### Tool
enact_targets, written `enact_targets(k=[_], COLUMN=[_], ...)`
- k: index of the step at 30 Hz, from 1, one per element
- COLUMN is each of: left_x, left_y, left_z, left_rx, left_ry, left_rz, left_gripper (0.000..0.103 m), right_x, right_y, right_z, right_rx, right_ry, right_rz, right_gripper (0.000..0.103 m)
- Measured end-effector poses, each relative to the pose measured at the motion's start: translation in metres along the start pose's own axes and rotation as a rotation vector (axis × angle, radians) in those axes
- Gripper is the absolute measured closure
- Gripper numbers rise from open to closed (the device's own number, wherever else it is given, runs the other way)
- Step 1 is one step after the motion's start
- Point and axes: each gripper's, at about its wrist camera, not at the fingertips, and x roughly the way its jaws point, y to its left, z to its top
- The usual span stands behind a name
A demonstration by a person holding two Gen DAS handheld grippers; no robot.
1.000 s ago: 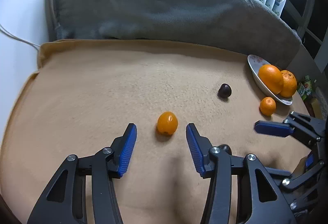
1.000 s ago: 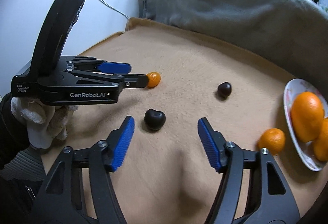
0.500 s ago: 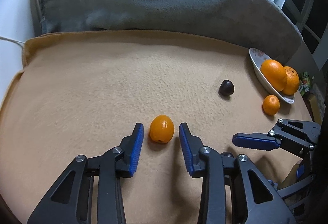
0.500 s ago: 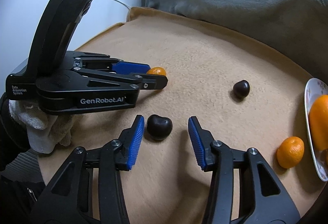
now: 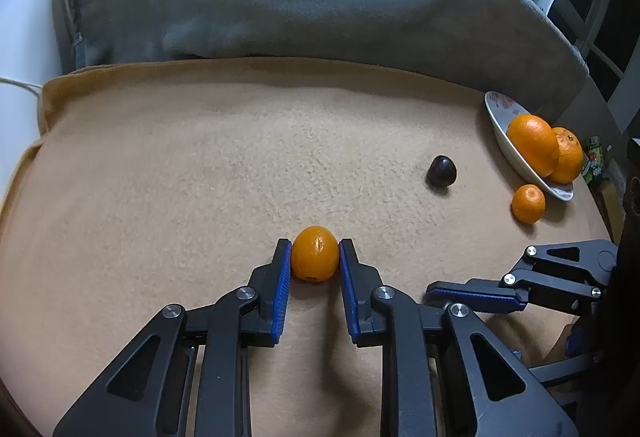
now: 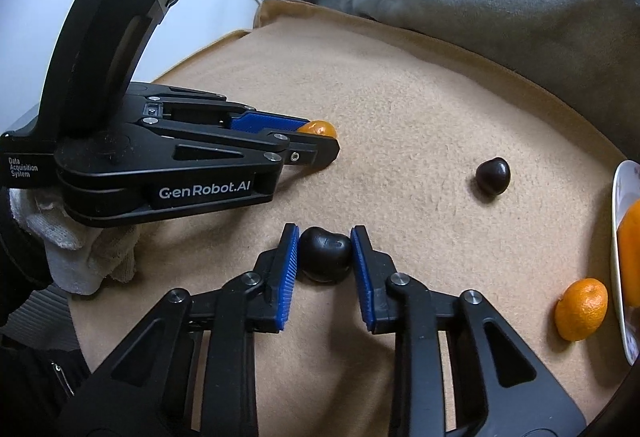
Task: Organize fruits
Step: 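Grasp a small orange fruit with the left tool while the right tool grasps a dark purple fruit, then carry both fruits onto the plate and open both tools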
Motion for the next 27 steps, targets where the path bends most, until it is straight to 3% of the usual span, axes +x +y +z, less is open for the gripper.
enact_targets(k=[13,27], left_x=[-0.016,-0.021], left_y=[-0.02,-0.067], left_z=[0.013,0.048], left_rx=[0.034,0.103], left_ry=[-0.051,-0.103], left_rz=[-0.029,-0.096], left_gripper=[0.082,0.082], right_x=[-0.049,-0.111], right_y=[-0.017,-0.08], right_z=[-0.006,-0.013], right_rx=[0.041,0.131], right_ry=[-0.085,-0.177], right_rz=[-0.038,-0.145], right_gripper=[0.076,0.076])
